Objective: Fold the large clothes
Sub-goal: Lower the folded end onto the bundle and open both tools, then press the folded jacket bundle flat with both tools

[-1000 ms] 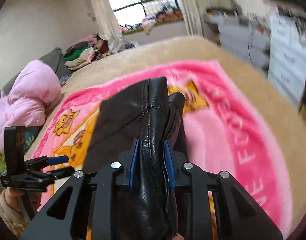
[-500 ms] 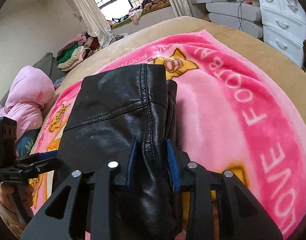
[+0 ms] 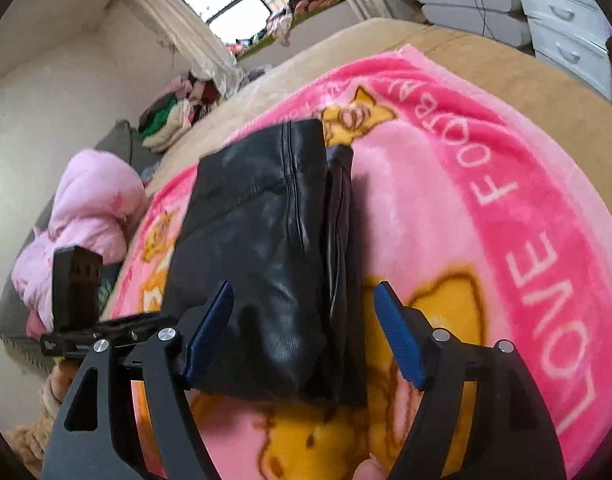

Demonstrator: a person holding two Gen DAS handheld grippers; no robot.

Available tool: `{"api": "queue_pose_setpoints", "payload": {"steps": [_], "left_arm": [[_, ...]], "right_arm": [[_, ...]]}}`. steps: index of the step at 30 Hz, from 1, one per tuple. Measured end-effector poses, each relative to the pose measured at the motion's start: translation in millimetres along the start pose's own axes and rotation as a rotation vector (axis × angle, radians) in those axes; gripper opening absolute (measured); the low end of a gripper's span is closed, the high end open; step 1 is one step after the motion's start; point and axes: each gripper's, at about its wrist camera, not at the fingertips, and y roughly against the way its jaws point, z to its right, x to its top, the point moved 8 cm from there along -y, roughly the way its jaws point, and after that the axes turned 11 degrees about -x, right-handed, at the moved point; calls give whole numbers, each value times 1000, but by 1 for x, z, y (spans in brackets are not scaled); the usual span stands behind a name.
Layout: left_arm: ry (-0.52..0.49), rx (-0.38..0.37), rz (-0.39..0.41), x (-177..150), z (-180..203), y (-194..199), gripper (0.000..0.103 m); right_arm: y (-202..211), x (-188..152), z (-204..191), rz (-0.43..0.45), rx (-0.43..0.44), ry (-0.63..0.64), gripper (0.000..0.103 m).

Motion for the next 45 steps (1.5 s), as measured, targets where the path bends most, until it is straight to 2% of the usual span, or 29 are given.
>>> {"api": "queue_pose_setpoints", "payload": {"steps": [4, 10, 11, 12, 16, 19, 23, 26, 29, 30, 31, 33, 35, 36, 39, 45], "left_arm": [[35, -18, -11, -4, -2, -6, 93], [107, -53, -14, -2, -6, -16, 94], [114, -53, -15, 0, -6, -17, 94], [124, -58, -16, 2, -6, -17, 94], [152, -62, -15, 7, -11, -15, 94], [137, -27, -9, 15, -16, -10, 94], [99, 60, 17, 29, -31, 4, 94], [77, 117, 16, 34, -43, 11, 94], [71, 104, 8, 32, -46, 12, 94], [60, 105, 7, 32, -43, 12, 94], [55, 104, 6, 32, -43, 12, 94], [48, 100, 5, 32, -42, 13, 94], [44, 94, 5, 34, -41, 14, 94], [40, 94, 7, 34, -40, 16, 94], [17, 102, 15, 30, -45, 25, 94], [-92, 197, 70, 39, -39, 47, 93]], "right_arm": [[-14, -14, 4, -83, 44, -47, 72], [-35, -29, 17, -153, 130, -165, 71], [-37, -30, 18, -156, 142, -176, 68], [-38, -32, 16, -151, 172, -186, 60], [-38, -37, 8, -147, 213, -209, 51], [-39, -42, -6, -146, 227, -228, 51], [-49, -50, -42, -161, 236, -210, 51], [-57, -58, -63, -133, 193, -180, 50], [-55, -60, -65, -102, 147, -184, 56], [-53, -59, -64, -95, 127, -173, 64], [-49, -58, -64, -91, 104, -154, 77], [-42, -60, -69, -111, 81, -106, 87], [-31, -52, -73, -105, 47, -48, 89], [-27, -47, -69, -86, 24, -33, 93], [-8, -15, -56, 4, -34, -51, 94], [-15, 42, -37, 62, -122, -107, 94]]}}
